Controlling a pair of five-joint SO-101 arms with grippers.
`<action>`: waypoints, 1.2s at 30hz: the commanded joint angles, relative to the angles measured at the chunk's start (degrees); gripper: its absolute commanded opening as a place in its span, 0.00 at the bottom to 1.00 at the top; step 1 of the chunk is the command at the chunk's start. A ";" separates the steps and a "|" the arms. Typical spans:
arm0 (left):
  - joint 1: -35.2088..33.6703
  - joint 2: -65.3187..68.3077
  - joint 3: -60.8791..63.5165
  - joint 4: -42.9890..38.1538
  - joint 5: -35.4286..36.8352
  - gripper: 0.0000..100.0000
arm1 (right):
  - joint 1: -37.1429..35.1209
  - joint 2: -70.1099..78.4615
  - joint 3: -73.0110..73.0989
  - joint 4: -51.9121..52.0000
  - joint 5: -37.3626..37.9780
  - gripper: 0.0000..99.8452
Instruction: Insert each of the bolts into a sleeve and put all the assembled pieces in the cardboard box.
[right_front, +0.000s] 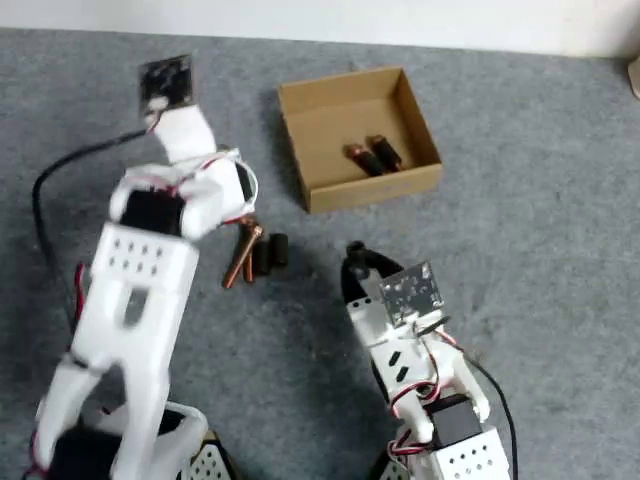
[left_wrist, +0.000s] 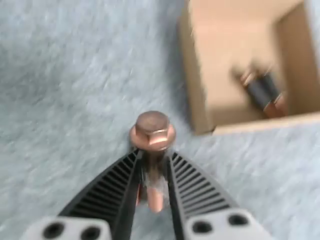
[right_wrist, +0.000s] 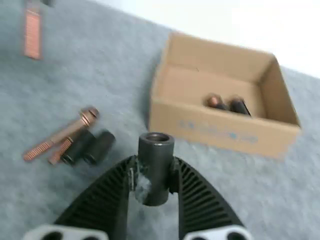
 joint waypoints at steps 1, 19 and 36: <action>4.00 -12.44 12.62 -14.51 1.93 0.00 | -2.51 -0.66 2.59 -7.34 -0.79 0.00; 20.53 -50.77 41.89 -33.93 1.93 0.00 | -6.90 -0.57 7.78 -7.52 0.26 0.00; 24.92 -50.77 47.25 -34.64 1.93 0.00 | -6.73 -0.57 7.78 -7.52 2.81 0.00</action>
